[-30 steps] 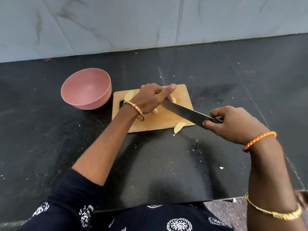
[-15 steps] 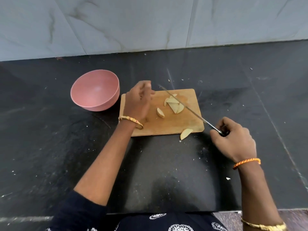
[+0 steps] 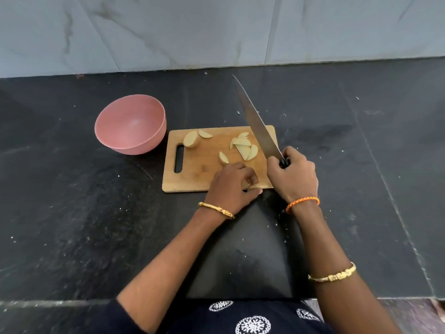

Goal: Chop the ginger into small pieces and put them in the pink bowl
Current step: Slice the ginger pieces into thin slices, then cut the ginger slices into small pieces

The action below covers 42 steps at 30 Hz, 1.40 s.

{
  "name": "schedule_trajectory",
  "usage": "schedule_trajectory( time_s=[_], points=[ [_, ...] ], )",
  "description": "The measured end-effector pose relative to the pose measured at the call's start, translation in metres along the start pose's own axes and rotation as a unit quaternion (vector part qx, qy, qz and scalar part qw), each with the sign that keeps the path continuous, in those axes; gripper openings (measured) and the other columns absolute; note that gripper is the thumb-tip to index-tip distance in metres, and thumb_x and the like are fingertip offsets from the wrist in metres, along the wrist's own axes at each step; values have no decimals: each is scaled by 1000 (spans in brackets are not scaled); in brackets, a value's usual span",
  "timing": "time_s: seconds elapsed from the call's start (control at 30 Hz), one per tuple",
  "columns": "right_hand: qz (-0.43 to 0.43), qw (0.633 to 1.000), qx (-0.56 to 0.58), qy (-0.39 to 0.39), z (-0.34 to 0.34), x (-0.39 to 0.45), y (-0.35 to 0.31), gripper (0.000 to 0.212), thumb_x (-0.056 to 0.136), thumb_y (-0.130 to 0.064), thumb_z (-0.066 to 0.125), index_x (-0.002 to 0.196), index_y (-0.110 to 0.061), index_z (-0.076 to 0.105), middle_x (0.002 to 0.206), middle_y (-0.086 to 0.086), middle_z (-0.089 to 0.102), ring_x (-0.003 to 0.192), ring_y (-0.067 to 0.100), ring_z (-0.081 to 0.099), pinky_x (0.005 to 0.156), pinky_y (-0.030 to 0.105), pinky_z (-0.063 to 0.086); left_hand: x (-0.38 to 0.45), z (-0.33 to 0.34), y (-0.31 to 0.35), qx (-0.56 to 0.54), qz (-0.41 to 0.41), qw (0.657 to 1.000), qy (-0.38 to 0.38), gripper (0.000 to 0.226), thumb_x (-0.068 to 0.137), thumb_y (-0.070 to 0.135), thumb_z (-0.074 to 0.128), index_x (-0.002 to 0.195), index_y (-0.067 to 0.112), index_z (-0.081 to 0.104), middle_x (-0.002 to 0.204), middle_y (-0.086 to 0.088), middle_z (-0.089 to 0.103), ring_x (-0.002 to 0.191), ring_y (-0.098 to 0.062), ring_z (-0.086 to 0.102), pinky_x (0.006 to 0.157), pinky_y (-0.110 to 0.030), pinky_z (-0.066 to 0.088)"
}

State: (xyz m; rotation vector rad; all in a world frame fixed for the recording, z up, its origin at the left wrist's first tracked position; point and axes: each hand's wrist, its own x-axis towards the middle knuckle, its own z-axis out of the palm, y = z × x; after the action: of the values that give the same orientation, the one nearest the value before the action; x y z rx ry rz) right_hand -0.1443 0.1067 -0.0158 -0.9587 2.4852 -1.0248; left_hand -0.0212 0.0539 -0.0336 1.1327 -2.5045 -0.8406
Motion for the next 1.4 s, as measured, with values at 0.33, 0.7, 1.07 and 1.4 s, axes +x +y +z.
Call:
schedule_trajectory(
  time_s=[0.33, 0.7, 1.07, 1.4],
  points=[
    [-4, 998, 52, -28, -6, 33, -1, 26, 79, -23, 49, 61, -11, 35, 53, -1, 37, 52, 18, 34, 47, 27, 29, 31, -30, -17, -34, -120, 985, 116, 22, 87, 22, 61, 106, 15, 69, 101, -5, 65, 86, -10, 51, 78, -23, 42],
    [7, 996, 88, -23, -10, 38, 11, 29, 79, -19, 48, 58, -13, 29, 51, -1, 31, 51, 17, 28, 47, 29, 27, 81, -49, -6, 191, 42, 979, -59, 23, 91, 21, 55, 109, 27, 68, 112, -1, 60, 102, -20, 49, 83, -33, 40],
    [5, 994, 107, -30, -12, 36, 9, 24, 80, -18, 49, 62, -6, 39, 54, 0, 37, 53, 16, 33, 50, 28, 31, 97, -60, -3, 322, 94, 927, -166, 36, 90, 38, 52, 125, 32, 55, 121, -3, 45, 112, -22, 38, 93, -37, 33],
    [33, 996, 72, -50, -17, 13, 19, 26, 80, -20, 49, 61, -7, 37, 53, 0, 37, 54, 19, 34, 51, 30, 33, 73, -54, -7, 196, -11, 980, -39, 26, 79, 41, 66, 99, 25, 66, 113, 2, 56, 108, -18, 44, 88, -33, 35]
  ],
)
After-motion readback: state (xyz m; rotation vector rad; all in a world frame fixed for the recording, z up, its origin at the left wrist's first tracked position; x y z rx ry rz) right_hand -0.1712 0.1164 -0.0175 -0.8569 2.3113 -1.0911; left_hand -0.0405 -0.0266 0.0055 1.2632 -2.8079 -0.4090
